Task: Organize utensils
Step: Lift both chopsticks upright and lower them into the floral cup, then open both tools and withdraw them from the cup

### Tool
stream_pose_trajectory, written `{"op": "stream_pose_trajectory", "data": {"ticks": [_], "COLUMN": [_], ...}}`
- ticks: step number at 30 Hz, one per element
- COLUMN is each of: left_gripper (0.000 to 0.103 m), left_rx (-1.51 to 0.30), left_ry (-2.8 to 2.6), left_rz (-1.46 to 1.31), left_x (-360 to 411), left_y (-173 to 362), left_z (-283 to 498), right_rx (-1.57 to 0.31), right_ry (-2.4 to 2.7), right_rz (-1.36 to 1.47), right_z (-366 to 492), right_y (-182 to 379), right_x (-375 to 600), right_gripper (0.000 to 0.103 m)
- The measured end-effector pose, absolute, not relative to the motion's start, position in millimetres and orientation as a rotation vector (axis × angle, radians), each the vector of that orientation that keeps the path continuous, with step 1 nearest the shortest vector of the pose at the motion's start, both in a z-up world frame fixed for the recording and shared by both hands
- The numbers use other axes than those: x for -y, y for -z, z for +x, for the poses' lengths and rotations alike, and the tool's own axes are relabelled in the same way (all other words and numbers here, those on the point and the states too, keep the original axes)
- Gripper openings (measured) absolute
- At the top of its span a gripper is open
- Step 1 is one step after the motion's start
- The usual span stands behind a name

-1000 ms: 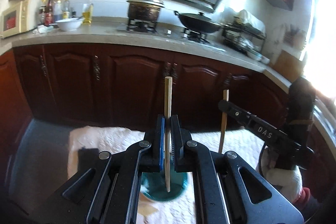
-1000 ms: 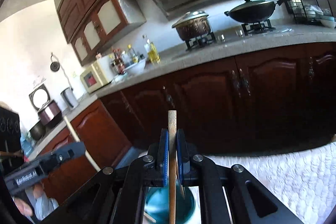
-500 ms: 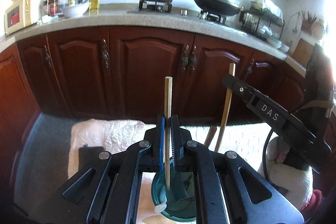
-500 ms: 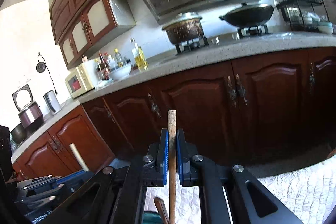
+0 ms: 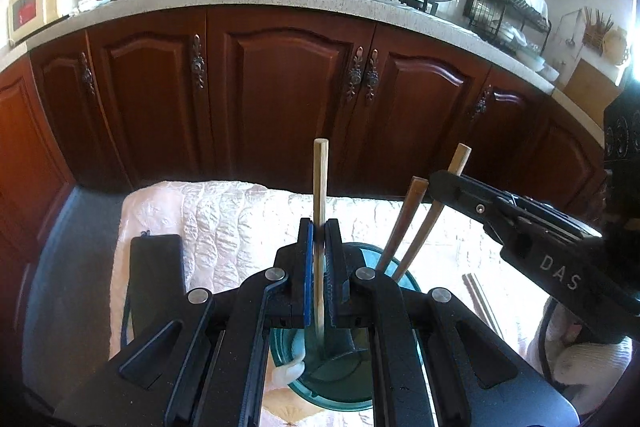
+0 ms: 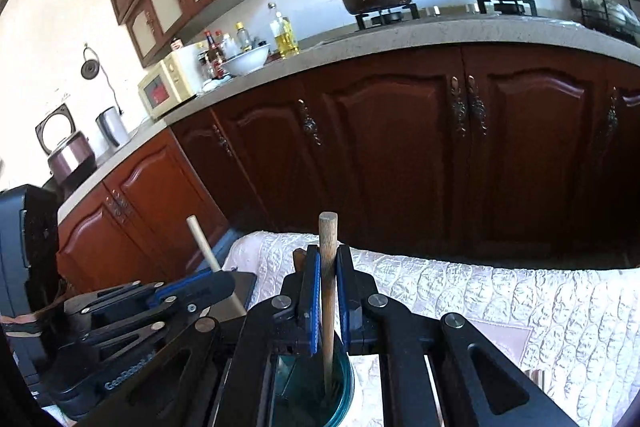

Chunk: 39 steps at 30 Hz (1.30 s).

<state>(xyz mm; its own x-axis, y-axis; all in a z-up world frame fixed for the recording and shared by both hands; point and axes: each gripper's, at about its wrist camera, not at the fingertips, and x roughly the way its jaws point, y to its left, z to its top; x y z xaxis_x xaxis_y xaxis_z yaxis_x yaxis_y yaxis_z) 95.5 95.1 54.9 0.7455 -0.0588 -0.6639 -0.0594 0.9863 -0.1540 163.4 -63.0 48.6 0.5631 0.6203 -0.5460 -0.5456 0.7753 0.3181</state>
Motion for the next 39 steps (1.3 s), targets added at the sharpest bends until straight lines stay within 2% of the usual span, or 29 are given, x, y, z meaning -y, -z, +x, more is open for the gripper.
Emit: {"op": "stream_pose_trajectory", "data": {"ticks": [2, 3, 4, 5, 6, 8, 12, 17, 25, 39], "left_gripper": [0.005, 0.005, 0.005, 0.005, 0.006, 0.015, 0.020, 0.032, 0.037, 0.038], "left_rx": [-0.735, -0.737, -0.738, -0.741, -0.742, -0.746, -0.741, -0.725, -0.713, -0.761], "left_ry": [-0.005, -0.005, -0.005, -0.007, -0.009, -0.013, -0.015, -0.018, -0.015, 0.057], "left_rz": [-0.172, -0.173, -0.174, -0.174, -0.174, -0.177, -0.170, -0.148, -0.116, -0.092], "left_x": [-94, -94, -94, -93, -94, -94, -92, -82, -56, 1], "left_y": [-56, -57, -57, -57, -57, -57, -58, -62, -60, -41], "left_z": [94, 94, 93, 92, 91, 88, 78, 62, 36, 10], "right_rx": [-0.711, -0.727, -0.742, -0.756, -0.760, -0.756, -0.767, -0.773, -0.782, -0.792], "right_ry": [-0.695, -0.695, -0.694, -0.694, -0.694, -0.698, -0.699, -0.679, -0.599, -0.470], "right_rz": [0.124, 0.124, 0.124, 0.126, 0.132, 0.134, 0.134, 0.109, 0.070, 0.024], "right_z": [164, 165, 166, 167, 166, 162, 154, 137, 103, 58], "right_y": [-49, -49, -48, -48, -48, -48, -47, -46, -39, -28], "right_x": [64, 64, 64, 65, 67, 70, 76, 86, 113, 171], "right_gripper": [0.007, 0.011, 0.027, 0.035, 0.038, 0.038, 0.038, 0.038, 0.041, 0.044]}}
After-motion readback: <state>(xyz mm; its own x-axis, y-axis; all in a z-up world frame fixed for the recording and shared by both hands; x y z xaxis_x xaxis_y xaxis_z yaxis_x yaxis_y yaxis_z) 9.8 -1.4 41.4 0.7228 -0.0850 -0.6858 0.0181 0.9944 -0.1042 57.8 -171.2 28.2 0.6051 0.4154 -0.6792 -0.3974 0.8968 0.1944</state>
